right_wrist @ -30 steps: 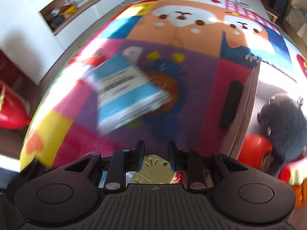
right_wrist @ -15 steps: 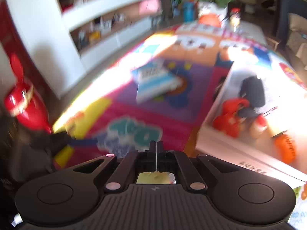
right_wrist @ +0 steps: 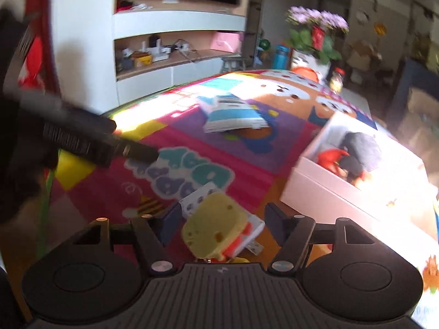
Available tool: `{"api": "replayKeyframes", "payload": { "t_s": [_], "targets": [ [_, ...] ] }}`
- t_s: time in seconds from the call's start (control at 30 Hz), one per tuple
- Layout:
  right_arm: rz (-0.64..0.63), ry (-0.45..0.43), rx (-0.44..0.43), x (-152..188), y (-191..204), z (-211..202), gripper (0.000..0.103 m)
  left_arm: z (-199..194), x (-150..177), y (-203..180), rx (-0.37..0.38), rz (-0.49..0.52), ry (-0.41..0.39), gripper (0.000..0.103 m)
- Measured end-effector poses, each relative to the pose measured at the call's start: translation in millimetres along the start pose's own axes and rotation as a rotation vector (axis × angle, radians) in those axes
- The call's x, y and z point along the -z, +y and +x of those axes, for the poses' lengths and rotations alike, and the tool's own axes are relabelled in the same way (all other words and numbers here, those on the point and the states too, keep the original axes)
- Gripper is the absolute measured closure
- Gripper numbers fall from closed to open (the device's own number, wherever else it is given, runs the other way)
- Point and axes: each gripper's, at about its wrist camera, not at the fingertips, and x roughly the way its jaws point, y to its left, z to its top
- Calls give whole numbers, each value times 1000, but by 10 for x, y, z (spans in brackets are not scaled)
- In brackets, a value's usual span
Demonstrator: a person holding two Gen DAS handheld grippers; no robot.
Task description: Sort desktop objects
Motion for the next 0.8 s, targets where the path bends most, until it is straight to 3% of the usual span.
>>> {"api": "replayKeyframes", "payload": {
  "t_s": [0.03,0.07,0.1,0.17,0.23,0.37,0.5,0.53,0.57,0.6,0.63,0.67,0.7,0.8],
  "targets": [
    [-35,11,15,8,53,23,49,-18,-15,8,-1,-5,-5,0],
    [-54,9,25,-1,69,-6,58,-41,-27,18,-3,-11,-13,0],
    [-42,-6,18,-51,44,-90,78,-57,-34,25,-5,-15,-20,0],
    [68,-41,-39,-198,-166,-329,85,-61,-36,37,-9,-23,-26,0],
    [176,-123,-45,-322,-401,-618,102,-18,-22,27,-3,-30,-14,0],
    [267,-225,13,-395,-722,-998,103,77,31,-109,27,-12,16,0],
    [255,-219,85,-255,-790,-1088,102,146,96,-321,63,62,35,0],
    [246,-199,91,-196,-789,-1047,100,158,104,-360,64,76,34,0],
    [235,-179,90,-141,-769,-1006,90,172,108,-387,57,81,30,0],
    [229,-147,85,-84,-747,-913,65,176,101,-397,50,77,24,0],
    [228,-120,81,-13,-714,-843,49,178,88,-392,44,68,20,0],
    [230,-95,79,68,-671,-771,21,176,73,-378,39,56,18,0],
    [230,-72,76,150,-621,-676,12,174,62,-365,34,50,17,0],
    [200,19,74,366,-477,-391,12,167,58,-356,30,61,23,0]
  ]
}}
